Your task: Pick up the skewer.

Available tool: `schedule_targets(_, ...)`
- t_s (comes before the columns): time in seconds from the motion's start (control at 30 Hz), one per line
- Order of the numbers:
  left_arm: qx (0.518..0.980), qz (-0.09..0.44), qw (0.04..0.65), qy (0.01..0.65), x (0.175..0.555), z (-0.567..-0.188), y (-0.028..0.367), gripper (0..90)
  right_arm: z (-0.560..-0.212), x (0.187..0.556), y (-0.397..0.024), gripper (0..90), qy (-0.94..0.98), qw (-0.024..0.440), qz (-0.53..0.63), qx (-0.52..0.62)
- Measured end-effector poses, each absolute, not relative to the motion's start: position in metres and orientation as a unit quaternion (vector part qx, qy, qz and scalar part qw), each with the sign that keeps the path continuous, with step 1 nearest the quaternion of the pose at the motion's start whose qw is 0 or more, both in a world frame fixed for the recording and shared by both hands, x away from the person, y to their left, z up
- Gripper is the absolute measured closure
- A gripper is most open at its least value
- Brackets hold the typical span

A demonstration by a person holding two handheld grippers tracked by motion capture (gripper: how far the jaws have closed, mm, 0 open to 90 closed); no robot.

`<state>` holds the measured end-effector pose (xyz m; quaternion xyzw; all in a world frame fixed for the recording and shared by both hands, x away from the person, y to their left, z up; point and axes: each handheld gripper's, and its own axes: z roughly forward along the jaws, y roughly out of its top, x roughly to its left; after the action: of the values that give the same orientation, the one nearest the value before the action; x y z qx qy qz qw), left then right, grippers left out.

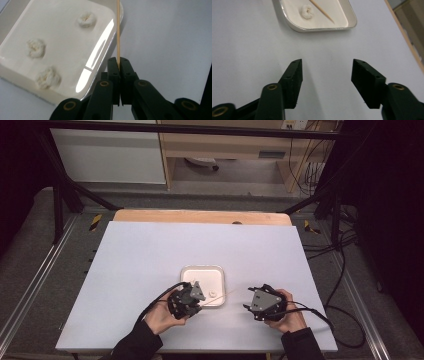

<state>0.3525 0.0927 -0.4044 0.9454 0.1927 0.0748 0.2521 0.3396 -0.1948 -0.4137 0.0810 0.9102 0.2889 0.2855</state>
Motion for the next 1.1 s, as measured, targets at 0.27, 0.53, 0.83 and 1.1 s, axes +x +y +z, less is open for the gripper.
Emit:
schedule_targets(0.27,0.92,0.096,0.294,0.241,0.344,-0.412,0.136,88.4,-0.423,0.346,-0.203,25.1,0.891,0.235,0.326,0.212)
schedule_targets(0.53,0.89,0.112,0.342,0.28,0.329,-0.423,0.168,88.3,-0.424,0.349,-0.201,13.0,0.871,0.192,0.356,0.279)
schedule_targets(0.83,0.866,0.108,0.383,0.303,0.324,-0.433,0.187,88.3,-0.421,0.357,-0.19,3.7,0.843,0.157,0.403,0.319)
schedule_targets(1.1,0.859,0.111,0.394,0.307,0.322,-0.434,0.191,88.3,-0.417,0.364,-0.166,2.6,0.837,0.145,0.418,0.321)
